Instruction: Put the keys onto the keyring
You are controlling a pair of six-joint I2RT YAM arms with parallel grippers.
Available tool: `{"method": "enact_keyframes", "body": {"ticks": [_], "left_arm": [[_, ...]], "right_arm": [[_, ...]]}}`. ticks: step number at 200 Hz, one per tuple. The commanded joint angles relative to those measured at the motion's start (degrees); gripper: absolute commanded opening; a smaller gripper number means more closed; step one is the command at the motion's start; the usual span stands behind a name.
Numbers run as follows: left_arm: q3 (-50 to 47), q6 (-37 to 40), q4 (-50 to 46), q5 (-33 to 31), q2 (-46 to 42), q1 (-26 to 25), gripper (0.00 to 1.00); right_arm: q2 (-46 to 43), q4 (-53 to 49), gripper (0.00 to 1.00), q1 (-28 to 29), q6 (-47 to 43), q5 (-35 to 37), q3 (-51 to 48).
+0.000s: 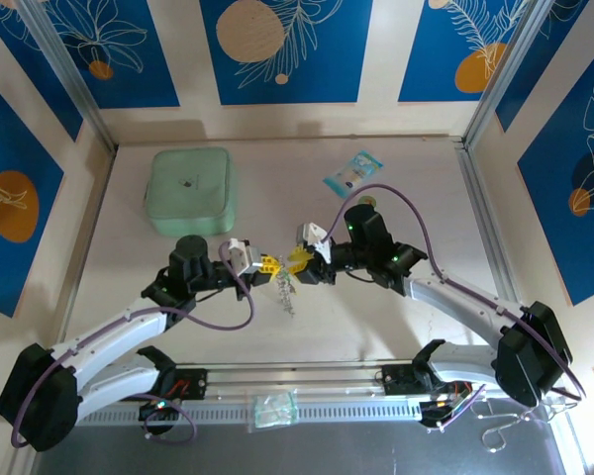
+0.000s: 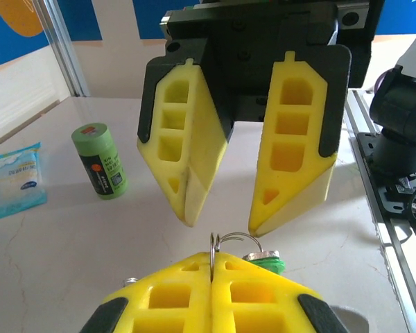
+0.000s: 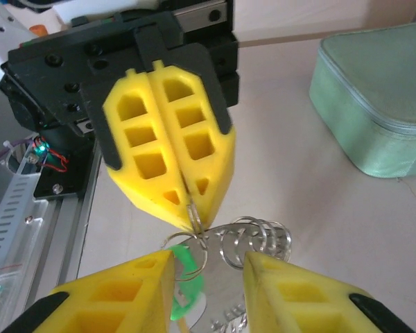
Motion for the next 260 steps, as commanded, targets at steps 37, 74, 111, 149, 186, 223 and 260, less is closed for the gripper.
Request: {"method": "enact_keyframes", "body": {"ticks": [37, 74, 111, 149, 186, 223, 260], "left_arm": [[-2.7, -0.9, 10.0, -6.1, -1.2, -0.6, 0.0], [-3.1, -2.7, 12.1, -6.4, -0.3, -0.7, 0.0], [-1.0, -5.0, 8.2, -5.8, -0.2, -0.7, 0.0], [0.5, -8.2, 5.2, -6.3, -0.4, -0.7, 0.0], [0.6, -9.6, 5.1, -6.7, -0.5, -0.7, 0.0], [0.7, -9.4, 4.8, -6.1, -0.5, -0.7, 0.0], [0.6, -9.3, 5.1, -6.0, -0.4, -0.7, 0.0]], "right_arm": [[-2.6, 0.8, 0.32, -0.3, 42.8, 1.1, 1.5], [-5.9, -2.6, 0.39, 3.7, 47.4, 6.8, 1.4], [-9.4, -8.5, 0.38, 11.2, 13.1, 25.9, 1.5], [-7.8, -3.4, 0.36, 14.3, -8.1, 33.3, 0.3], [-4.7, 0.4, 0.34, 14.9, -11.1, 34.1, 1.2], [-3.0, 1.6, 0.25, 15.1, -11.0, 33.8, 1.8], [-3.0, 1.2, 0.13, 15.0, -12.1, 34.2, 1.7]]}}
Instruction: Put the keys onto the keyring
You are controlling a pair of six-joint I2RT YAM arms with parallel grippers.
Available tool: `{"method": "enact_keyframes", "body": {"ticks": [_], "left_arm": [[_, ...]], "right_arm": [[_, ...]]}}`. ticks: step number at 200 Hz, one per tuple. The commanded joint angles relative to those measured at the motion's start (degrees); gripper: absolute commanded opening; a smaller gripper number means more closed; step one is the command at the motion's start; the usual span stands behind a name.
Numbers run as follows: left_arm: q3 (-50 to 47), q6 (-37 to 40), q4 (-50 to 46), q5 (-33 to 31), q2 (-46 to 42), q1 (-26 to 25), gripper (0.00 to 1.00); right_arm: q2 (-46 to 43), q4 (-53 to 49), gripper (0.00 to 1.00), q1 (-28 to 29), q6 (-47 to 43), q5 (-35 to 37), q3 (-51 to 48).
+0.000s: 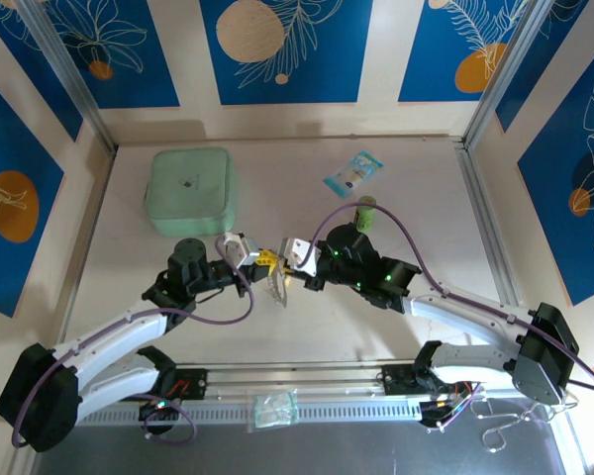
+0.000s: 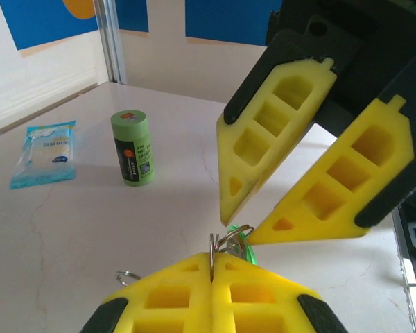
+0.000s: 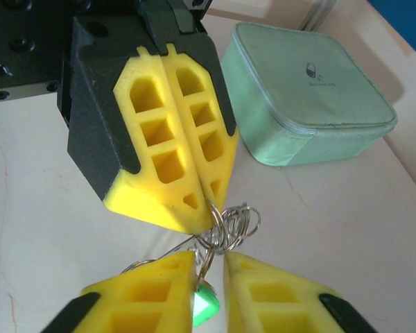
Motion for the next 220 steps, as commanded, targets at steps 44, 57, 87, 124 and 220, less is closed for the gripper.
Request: {"method": "enact_keyframes", "body": {"ticks": [44, 57, 87, 124, 220], "left_arm": [[2.3, -1.5, 2.7, 0.1, -0.1, -0.7, 0.0], [2.2, -1.9, 3.3, 0.1, 0.1, -0.7, 0.0], [2.4, -2.7, 4.9, -0.1, 0.5, -0.7, 0.0], [2.5, -3.6, 7.5, 0.3, 1.5, -0.7, 0.0], [0.0, 4.6, 8.5, 3.8, 0.4, -0.7, 0.0]], "right_arm": [[-0.3, -0.8, 0.02, 0.5, -3.4, -1.3, 1.3], [-0.3, -1.4, 0.0, 0.5, -3.8, -2.1, 1.3], [-0.2, -2.6, 0.0, 0.6, -4.3, -4.4, 1.3], [0.7, -4.9, 0.0, 0.7, -3.3, -8.9, 1.8], [-5.1, -1.9, 0.26, -13.0, 10.7, -29.7, 0.9]]}}
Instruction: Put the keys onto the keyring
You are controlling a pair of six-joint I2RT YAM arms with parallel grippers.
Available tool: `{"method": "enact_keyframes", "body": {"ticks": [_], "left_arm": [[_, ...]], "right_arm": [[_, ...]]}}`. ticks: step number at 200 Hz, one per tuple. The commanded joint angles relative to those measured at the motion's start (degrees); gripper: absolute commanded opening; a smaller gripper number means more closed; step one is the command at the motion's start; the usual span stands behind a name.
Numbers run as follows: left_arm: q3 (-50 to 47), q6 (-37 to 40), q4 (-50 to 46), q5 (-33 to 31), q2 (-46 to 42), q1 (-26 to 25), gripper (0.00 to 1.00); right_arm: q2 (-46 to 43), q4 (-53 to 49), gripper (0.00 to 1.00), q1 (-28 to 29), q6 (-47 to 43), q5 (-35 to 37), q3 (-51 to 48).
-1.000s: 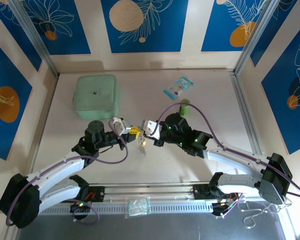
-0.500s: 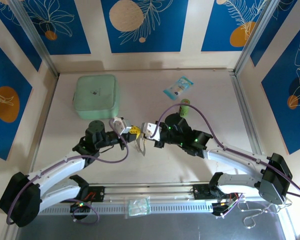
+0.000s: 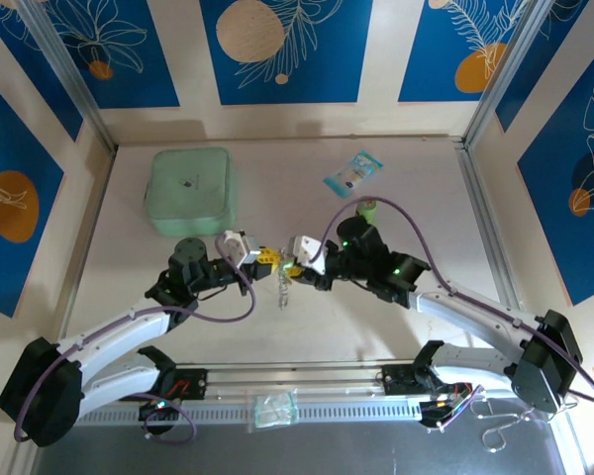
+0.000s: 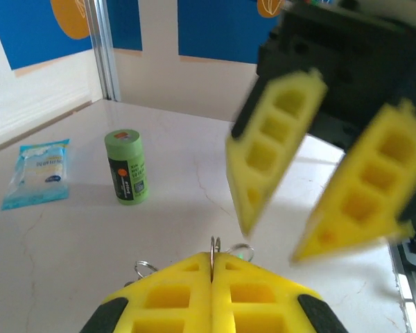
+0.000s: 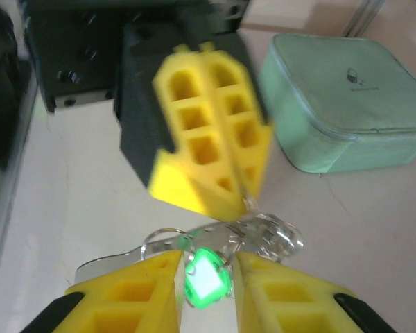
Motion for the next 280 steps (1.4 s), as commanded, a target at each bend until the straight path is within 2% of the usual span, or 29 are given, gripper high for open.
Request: {"method": "enact_keyframes", "body": {"ticks": [1, 54, 168, 202, 228, 242, 256, 267, 280], "left_arm": [[0.0, 5.2, 3.3, 2.5, -1.3, -0.3, 0.0], [0.0, 7.2, 5.4, 5.7, -0.6, -0.3, 0.0], [0.0, 4.2, 8.5, 9.7, 0.7, -0.3, 0.0], [0.0, 3.3, 9.5, 10.4, 1.1, -0.3, 0.0], [-0.2, 2.7, 10.3, 10.3, 1.4, -0.3, 0.0], [0.0, 2.7, 9.3, 9.1, 1.3, -0.3, 0.0], [0.4, 4.1, 5.8, 7.1, 0.5, -0.3, 0.19], [1.9, 8.0, -0.6, 6.5, -0.7, -0.3, 0.23], [5.5, 15.0, -12.7, 4.8, -1.9, -0.3, 0.27]], "right_arm": [[-2.4, 2.5, 0.26, -4.9, 8.1, -13.5, 0.4], [3.1, 4.3, 0.26, -6.2, 12.2, -20.6, 2.5], [5.9, 4.9, 0.19, -5.2, 9.5, -19.6, 2.7], [6.6, 6.4, 0.14, -5.0, 10.1, -20.7, 2.7], [6.9, 7.5, 0.0, -5.0, 10.4, -22.4, 2.5], [7.0, 5.6, 0.0, -5.1, 8.6, -22.5, 3.3], [6.5, 2.0, 0.0, -5.3, 5.6, -21.7, 4.2], [6.3, -2.8, 0.0, -5.1, 1.9, -19.9, 5.9], [6.3, -8.7, 0.0, -5.0, -1.7, -17.8, 8.5]]}}
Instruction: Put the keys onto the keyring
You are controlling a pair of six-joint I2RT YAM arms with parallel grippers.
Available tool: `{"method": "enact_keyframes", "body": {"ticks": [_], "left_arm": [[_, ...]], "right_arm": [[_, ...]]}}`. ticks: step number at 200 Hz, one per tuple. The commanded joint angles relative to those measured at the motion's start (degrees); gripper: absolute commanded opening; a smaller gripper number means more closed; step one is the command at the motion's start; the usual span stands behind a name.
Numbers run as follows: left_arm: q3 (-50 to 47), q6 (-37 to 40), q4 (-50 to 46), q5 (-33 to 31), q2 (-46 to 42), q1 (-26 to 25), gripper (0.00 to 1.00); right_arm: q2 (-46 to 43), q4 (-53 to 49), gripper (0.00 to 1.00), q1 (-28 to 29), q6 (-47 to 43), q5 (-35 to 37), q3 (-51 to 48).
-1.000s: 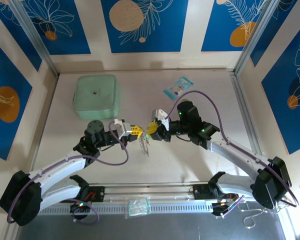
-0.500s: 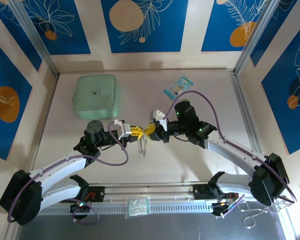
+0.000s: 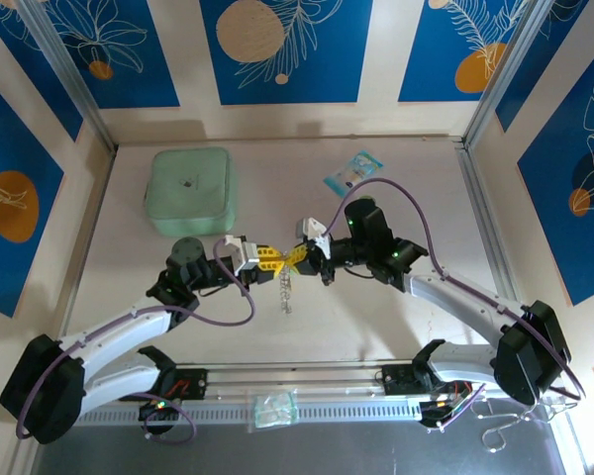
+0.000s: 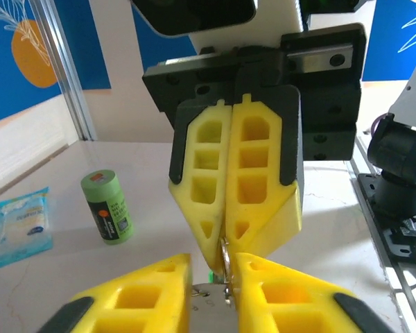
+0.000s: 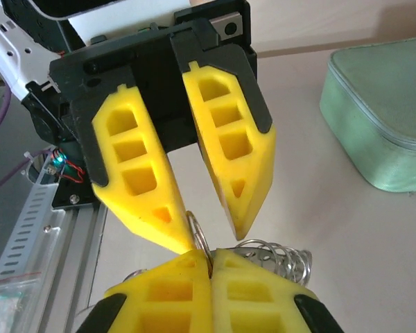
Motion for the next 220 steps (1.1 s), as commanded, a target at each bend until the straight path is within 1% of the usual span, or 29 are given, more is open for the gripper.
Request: {"method": "enact_keyframes", "body": {"ticks": [1, 11, 20, 40, 54, 83, 110, 133, 152, 155, 166, 175, 184, 195, 220], "left_arm": [[5.3, 10.3, -16.1, -2.1, -2.5, -0.3, 0.27], [8.1, 14.4, -24.5, -4.3, -2.7, -0.4, 0.27], [10.3, 17.3, -29.3, -4.9, -2.9, -0.4, 0.27], [12.5, 19.3, -33.0, -4.6, -2.8, -0.4, 0.27], [13.1, 18.7, -32.9, -3.6, -2.5, -0.4, 0.27], [12.8, 15.6, -29.7, -2.7, -1.5, -0.4, 0.25], [12.1, 12.2, -25.5, -2.6, -0.9, -0.4, 0.17], [12.0, 10.5, -23.8, -2.3, -0.3, -0.4, 0.0], [11.3, 9.9, -23.1, -2.1, -0.6, -0.4, 0.0], [11.1, 9.7, -22.8, -2.0, -0.7, -0.3, 0.0], [9.8, 8.4, -20.7, -2.1, -1.2, -0.4, 0.0], [8.7, 6.7, -18.3, -2.3, -1.5, -0.4, 0.0], [7.5, 4.6, -15.9, -2.4, -1.6, -0.4, 0.0], [6.2, 2.2, -13.1, -2.7, -1.6, -0.4, 0.0], [3.9, -2.3, -8.2, -3.8, -1.4, -0.4, 0.0]], "right_arm": [[-0.2, -9.2, 0.0, 0.5, -8.1, 1.3, 5.5], [-0.2, -12.6, 0.0, 1.2, -10.3, 3.8, 7.2], [0.0, -15.3, 0.0, 2.0, -12.6, 6.7, 8.6], [0.9, -19.5, 0.0, 3.8, -15.6, 11.0, 11.1], [1.8, -20.8, 0.0, 4.7, -16.4, 13.6, 12.4], [2.6, -21.5, 0.0, 7.0, -17.8, 15.7, 13.8], [4.0, -23.1, 0.0, 8.9, -18.9, 17.4, 15.5], [4.2, -23.5, 0.0, 9.5, -18.3, 16.5, 16.2], [2.9, -21.4, 0.0, 7.7, -15.8, 14.3, 14.8], [2.5, -20.7, 0.03, 7.2, -15.0, 13.8, 14.3], [1.0, -18.0, 0.22, 5.1, -12.3, 11.4, 12.2], [-0.4, -15.5, 0.31, 3.6, -10.6, 9.9, 9.9], [-1.8, -12.1, 0.33, 2.6, -9.0, 9.9, 7.1], [-3.3, -8.4, 0.34, 2.5, -7.7, 10.7, 4.0], [-4.7, -3.0, 0.35, 4.6, -6.2, 17.0, -0.9]]}}
